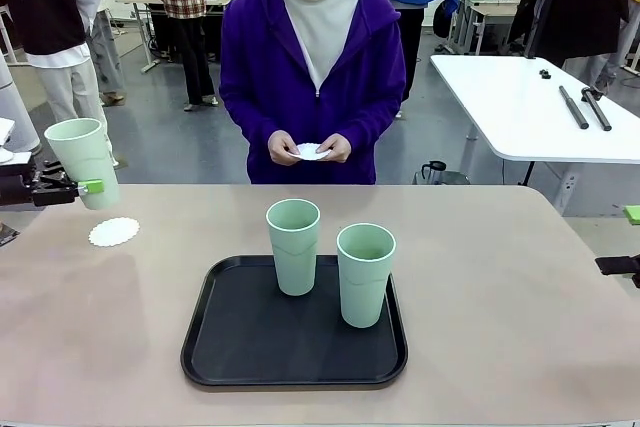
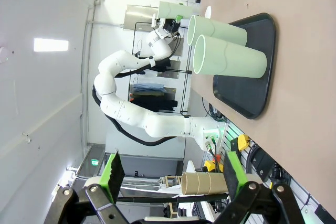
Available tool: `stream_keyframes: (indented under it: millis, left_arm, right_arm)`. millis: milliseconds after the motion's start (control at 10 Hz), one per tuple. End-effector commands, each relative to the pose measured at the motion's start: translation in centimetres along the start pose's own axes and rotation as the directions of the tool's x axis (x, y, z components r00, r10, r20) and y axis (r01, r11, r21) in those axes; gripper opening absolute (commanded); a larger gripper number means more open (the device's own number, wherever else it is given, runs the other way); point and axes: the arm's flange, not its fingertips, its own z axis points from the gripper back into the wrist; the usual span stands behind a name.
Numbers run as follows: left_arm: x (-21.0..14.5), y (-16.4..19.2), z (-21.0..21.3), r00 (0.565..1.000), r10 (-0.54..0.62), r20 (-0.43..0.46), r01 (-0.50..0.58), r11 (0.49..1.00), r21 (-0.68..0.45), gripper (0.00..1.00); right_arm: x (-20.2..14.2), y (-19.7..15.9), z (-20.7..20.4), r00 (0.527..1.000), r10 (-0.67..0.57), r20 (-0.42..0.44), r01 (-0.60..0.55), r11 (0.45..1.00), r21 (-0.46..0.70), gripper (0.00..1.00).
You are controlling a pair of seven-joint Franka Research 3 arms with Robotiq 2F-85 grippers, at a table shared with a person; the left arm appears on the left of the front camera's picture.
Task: Place coasters on the table and set cups on them.
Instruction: Pick up one Reusable plastic cup and place it on a coaster set by the human.
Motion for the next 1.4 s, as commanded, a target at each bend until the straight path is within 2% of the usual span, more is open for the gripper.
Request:
stream_keyframes:
  millis: [0,500,1300]
  left_arm:
    - [-1.4,1.5,0.0,1.0,0.014,-0.012,-0.015,1.0,-0.011,0.84]
    - [-5.1,3.1,0.0,0.999,0.038,-0.005,-0.038,0.998,-0.054,0.84]
    - [-8.3,2.0,-0.7,1.0,0.017,-0.009,-0.018,0.994,-0.109,0.84]
  right_arm:
    - [0.1,0.2,0.0,1.0,0.004,0.007,-0.004,1.0,0.012,1.0]
    - [0.1,0.2,0.0,1.0,0.004,0.007,-0.004,1.0,0.012,1.0]
    - [0.1,0.2,0.0,1.0,0.004,0.007,-0.004,1.0,0.012,1.0]
